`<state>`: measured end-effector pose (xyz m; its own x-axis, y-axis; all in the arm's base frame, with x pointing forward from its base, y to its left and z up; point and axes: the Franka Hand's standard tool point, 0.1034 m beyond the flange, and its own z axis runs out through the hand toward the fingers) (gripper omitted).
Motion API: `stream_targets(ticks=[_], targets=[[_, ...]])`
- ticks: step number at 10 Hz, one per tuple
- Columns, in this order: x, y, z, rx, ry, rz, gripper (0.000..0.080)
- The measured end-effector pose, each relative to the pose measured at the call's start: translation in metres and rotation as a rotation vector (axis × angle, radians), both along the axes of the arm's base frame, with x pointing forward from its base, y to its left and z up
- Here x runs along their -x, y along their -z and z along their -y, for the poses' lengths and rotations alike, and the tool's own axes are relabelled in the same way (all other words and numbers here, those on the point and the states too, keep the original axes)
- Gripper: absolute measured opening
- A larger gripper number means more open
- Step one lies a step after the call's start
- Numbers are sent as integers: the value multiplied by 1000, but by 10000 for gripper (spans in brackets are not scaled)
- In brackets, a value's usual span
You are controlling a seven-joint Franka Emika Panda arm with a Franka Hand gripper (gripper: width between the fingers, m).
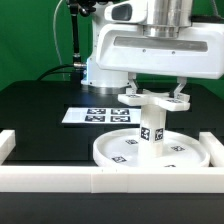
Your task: Assemble round table
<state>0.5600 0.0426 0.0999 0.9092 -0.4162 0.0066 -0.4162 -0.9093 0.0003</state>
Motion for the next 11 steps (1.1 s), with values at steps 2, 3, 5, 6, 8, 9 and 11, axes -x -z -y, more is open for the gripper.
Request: stream_targets(ticks=[2,3,5,6,8,9,11], targets=[[-1,0,1,-30,266,14,440],[-2,0,1,-47,374,21,440],[-3,0,1,-57,535,23,440],[-3,0,1,-59,600,21,440],[-3,1,1,-67,716,17,440],[-3,1,1,-69,775,15,440],[-3,1,2,-92,1020,15,440]])
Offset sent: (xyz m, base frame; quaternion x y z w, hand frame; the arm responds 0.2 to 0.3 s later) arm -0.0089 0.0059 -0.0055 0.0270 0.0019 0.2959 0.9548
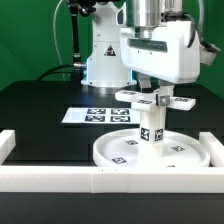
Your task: Assemble round table
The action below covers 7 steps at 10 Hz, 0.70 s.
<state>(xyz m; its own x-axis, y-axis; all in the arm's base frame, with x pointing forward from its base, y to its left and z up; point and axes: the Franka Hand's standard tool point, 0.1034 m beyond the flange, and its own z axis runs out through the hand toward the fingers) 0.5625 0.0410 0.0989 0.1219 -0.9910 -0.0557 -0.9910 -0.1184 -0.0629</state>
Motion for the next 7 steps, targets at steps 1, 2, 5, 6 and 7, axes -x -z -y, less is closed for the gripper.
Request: stream_targets(ticks=[1,2,5,6,7], targets=[[0,0,0,-15,138,5,440],[1,0,0,-28,267,12,440],[1,0,0,-64,543,15,440],[0,0,1,-84,658,7,440],[0,0,2,-92,685,6,440]])
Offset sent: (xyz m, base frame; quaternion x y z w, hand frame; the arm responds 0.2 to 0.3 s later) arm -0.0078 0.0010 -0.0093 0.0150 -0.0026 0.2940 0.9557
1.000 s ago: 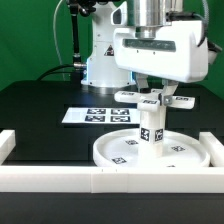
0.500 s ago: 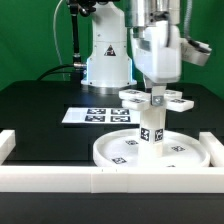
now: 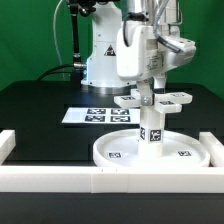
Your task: Assemble round table
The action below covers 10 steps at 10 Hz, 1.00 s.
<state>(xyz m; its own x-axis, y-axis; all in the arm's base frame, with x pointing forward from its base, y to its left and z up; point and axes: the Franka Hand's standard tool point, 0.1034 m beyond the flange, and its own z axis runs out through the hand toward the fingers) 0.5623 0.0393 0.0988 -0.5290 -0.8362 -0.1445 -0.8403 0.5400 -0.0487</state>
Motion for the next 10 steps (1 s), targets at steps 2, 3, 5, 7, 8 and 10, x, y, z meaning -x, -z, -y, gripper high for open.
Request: stream_targets(ticks=[2,3,5,7,8,10], targets=[[0,0,-2,-7,-8,2,446],[0,0,-3,-6,-19,4,608],[-3,-21,-3,-22,-72,34,641],[-6,-44,-7,-44,-101,65,648],[-5,-39,-6,-38,-103,60,648],[-5,-37,-7,-37,-108,57,648]])
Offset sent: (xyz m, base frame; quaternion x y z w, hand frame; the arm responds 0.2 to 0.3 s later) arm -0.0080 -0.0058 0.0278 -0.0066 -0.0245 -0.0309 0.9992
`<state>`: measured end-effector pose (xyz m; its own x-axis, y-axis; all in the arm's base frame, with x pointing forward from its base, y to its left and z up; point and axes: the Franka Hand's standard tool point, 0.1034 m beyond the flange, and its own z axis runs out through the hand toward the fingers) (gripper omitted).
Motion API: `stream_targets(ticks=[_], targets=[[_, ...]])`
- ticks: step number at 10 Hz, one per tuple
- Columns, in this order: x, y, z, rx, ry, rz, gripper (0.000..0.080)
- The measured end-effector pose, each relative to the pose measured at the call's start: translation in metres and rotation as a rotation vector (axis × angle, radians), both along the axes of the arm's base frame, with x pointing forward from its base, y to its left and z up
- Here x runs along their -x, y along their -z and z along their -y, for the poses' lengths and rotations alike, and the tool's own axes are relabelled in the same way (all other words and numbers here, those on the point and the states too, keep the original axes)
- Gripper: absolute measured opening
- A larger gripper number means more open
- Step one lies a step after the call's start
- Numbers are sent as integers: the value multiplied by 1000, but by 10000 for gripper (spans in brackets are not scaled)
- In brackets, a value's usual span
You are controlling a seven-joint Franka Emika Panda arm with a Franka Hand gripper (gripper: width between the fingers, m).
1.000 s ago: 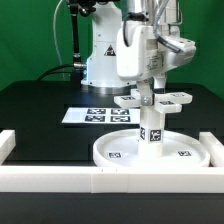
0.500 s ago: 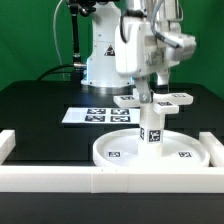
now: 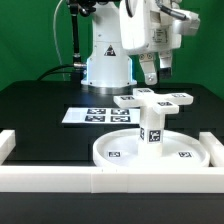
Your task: Assemble round table
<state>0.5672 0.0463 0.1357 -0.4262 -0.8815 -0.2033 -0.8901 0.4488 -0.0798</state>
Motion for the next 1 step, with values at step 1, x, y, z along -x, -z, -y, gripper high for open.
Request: stream_targets(ticks=[1], targets=[[0,1,0,1,-2,-1,648]])
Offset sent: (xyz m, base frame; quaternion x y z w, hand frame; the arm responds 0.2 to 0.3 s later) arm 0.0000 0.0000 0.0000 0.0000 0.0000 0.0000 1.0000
